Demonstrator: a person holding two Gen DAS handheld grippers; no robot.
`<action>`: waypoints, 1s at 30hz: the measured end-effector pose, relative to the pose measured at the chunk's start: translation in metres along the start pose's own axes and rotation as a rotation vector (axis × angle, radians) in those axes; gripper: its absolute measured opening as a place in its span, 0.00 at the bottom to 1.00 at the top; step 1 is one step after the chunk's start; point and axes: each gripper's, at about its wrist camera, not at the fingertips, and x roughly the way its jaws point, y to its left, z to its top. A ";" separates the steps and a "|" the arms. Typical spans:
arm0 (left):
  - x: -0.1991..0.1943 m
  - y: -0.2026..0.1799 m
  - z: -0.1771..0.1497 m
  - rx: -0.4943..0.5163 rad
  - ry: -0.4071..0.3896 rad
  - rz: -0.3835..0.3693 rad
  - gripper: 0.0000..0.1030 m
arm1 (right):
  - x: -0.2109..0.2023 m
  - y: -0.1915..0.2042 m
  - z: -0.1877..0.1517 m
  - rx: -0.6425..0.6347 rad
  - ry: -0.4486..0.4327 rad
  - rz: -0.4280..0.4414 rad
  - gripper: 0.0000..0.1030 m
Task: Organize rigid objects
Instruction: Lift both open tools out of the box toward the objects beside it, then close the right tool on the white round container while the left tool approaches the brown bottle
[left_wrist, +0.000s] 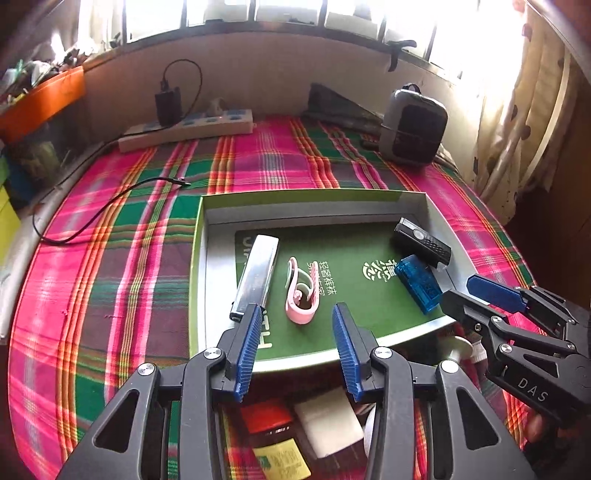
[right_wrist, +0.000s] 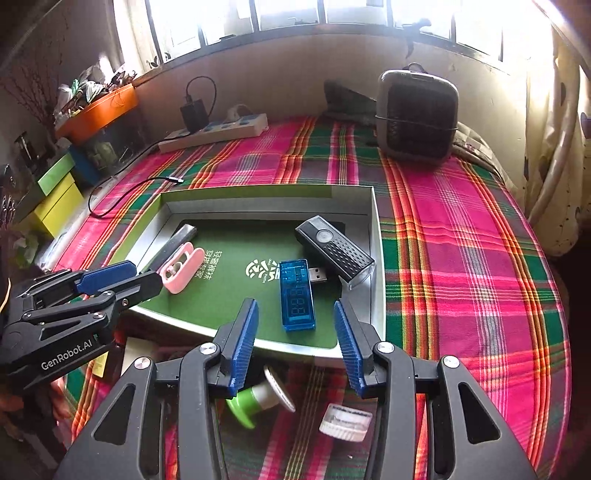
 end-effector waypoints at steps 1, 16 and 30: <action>-0.003 0.001 -0.001 -0.002 -0.003 0.001 0.38 | -0.002 0.000 -0.001 0.002 -0.004 0.000 0.43; -0.039 0.031 -0.038 -0.095 -0.046 0.025 0.38 | -0.036 -0.012 -0.030 0.084 -0.048 -0.013 0.43; -0.046 0.051 -0.068 -0.153 -0.031 -0.020 0.39 | -0.040 -0.030 -0.068 0.123 -0.010 -0.082 0.43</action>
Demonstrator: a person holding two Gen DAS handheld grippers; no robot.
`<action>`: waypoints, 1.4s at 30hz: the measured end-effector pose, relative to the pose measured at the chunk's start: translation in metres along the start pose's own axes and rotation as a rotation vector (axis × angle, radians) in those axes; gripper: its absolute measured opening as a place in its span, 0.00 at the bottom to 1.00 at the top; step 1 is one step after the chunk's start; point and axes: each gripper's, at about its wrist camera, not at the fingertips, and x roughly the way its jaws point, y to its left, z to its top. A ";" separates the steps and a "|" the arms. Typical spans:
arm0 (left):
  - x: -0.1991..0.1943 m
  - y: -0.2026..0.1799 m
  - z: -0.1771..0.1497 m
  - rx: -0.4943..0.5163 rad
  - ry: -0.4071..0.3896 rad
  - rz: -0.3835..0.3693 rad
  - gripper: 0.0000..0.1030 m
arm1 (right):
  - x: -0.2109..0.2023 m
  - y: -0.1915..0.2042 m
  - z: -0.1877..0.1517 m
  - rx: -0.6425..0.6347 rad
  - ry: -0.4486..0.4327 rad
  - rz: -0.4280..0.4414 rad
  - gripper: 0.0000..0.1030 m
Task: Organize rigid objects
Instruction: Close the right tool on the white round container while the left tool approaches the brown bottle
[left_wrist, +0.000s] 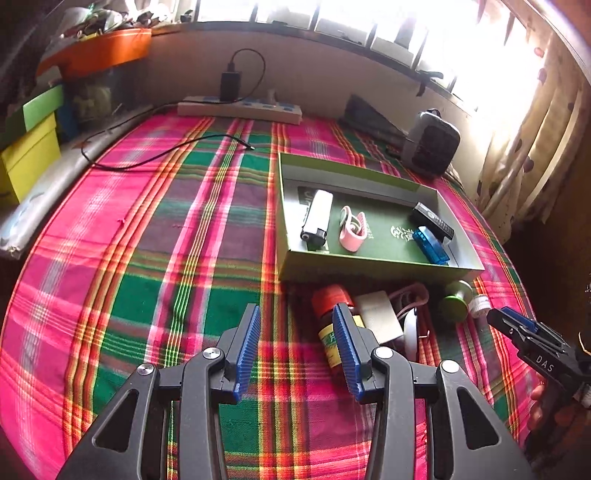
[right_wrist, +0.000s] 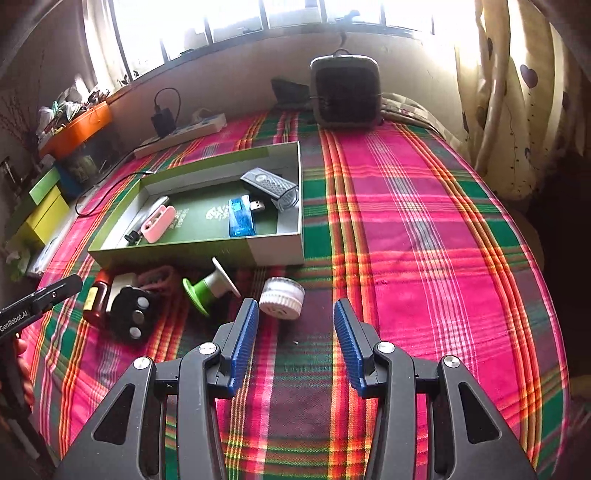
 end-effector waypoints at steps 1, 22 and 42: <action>0.000 0.001 -0.001 -0.001 0.002 -0.005 0.39 | 0.002 0.000 -0.002 0.001 0.005 0.000 0.43; 0.007 0.010 -0.010 -0.021 0.041 -0.064 0.41 | 0.032 0.009 0.013 -0.019 0.043 -0.058 0.44; 0.009 -0.022 -0.008 0.029 0.064 -0.069 0.44 | 0.033 0.002 0.015 -0.040 0.032 -0.100 0.45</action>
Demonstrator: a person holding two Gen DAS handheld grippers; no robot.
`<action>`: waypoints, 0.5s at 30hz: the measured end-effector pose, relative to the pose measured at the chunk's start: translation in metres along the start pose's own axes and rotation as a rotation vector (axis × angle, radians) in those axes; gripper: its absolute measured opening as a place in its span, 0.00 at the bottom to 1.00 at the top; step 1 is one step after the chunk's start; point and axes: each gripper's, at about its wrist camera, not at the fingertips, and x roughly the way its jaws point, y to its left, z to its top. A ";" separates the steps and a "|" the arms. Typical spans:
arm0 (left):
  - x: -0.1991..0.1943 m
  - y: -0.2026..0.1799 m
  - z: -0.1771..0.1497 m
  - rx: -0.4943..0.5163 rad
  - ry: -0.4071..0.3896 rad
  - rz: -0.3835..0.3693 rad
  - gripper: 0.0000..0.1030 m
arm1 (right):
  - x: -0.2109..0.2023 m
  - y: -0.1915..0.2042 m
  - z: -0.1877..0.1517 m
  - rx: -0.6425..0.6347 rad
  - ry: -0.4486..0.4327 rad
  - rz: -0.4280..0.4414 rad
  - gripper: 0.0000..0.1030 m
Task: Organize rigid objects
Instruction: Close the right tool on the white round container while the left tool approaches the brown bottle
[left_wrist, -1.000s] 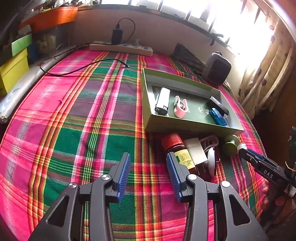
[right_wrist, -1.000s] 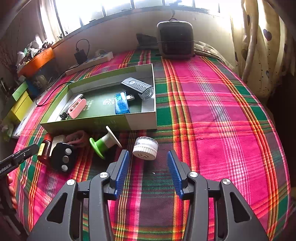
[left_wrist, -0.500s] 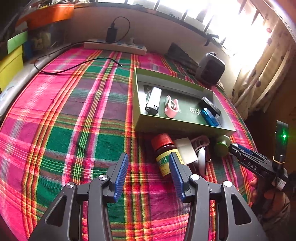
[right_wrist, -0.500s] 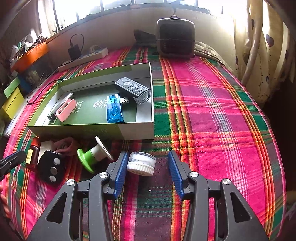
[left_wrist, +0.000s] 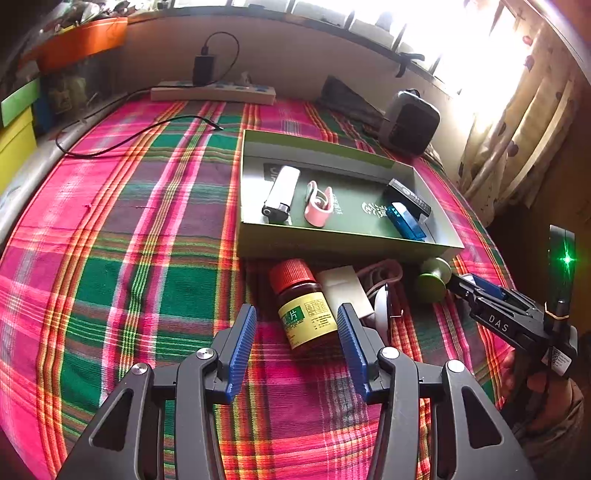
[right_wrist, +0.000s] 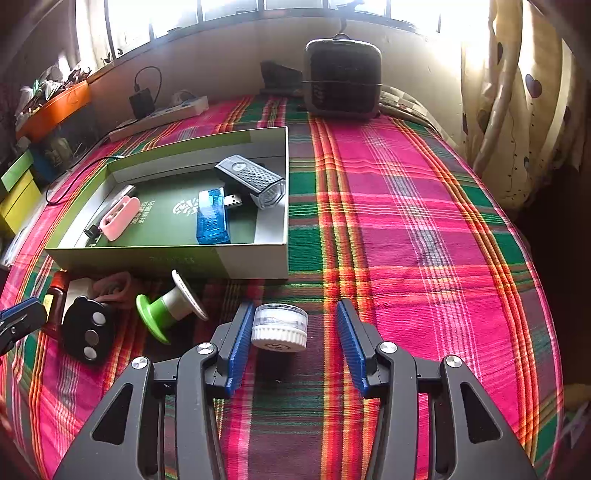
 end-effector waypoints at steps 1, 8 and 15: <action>0.001 -0.001 0.000 0.002 0.005 0.000 0.44 | 0.000 -0.001 -0.001 0.002 -0.001 0.000 0.45; 0.009 -0.006 0.001 0.005 0.020 0.015 0.44 | -0.002 -0.009 -0.002 0.016 -0.004 -0.014 0.45; 0.012 -0.005 0.001 -0.002 0.024 0.033 0.44 | -0.004 -0.015 -0.004 0.023 -0.009 -0.020 0.45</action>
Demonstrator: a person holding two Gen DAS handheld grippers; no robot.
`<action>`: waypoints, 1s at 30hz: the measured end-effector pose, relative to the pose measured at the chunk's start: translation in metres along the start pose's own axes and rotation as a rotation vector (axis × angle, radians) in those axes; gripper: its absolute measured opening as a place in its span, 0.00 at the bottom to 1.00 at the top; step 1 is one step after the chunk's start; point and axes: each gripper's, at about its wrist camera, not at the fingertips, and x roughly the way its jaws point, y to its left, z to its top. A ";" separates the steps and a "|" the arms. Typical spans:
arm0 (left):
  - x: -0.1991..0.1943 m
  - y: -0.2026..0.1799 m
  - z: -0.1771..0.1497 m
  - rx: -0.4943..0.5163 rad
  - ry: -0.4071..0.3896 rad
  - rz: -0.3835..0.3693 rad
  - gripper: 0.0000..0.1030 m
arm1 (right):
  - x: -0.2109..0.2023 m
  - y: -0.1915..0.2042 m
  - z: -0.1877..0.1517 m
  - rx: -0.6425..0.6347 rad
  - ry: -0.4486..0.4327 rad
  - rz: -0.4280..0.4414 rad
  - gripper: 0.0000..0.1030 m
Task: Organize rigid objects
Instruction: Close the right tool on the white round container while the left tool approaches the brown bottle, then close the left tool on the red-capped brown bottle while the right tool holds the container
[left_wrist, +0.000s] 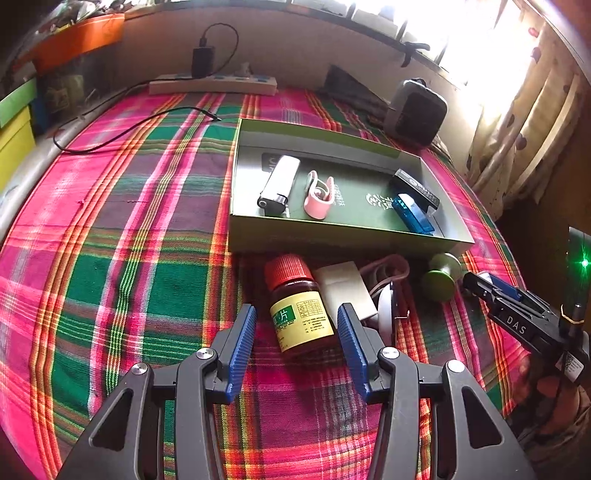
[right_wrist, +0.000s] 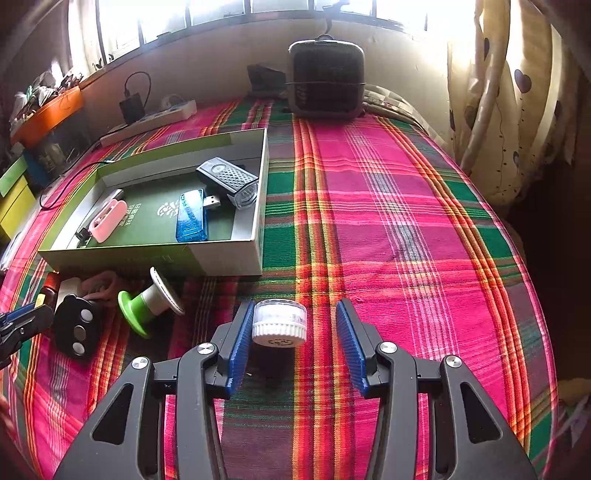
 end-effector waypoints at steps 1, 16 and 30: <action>0.000 0.000 0.000 -0.001 0.000 0.001 0.44 | 0.000 0.000 0.000 -0.001 -0.001 0.000 0.45; 0.007 0.010 0.004 -0.008 0.003 0.025 0.44 | -0.001 -0.001 -0.001 0.003 -0.003 0.003 0.38; 0.010 0.009 0.006 0.038 -0.015 0.076 0.40 | -0.001 -0.002 -0.002 0.003 -0.004 0.000 0.36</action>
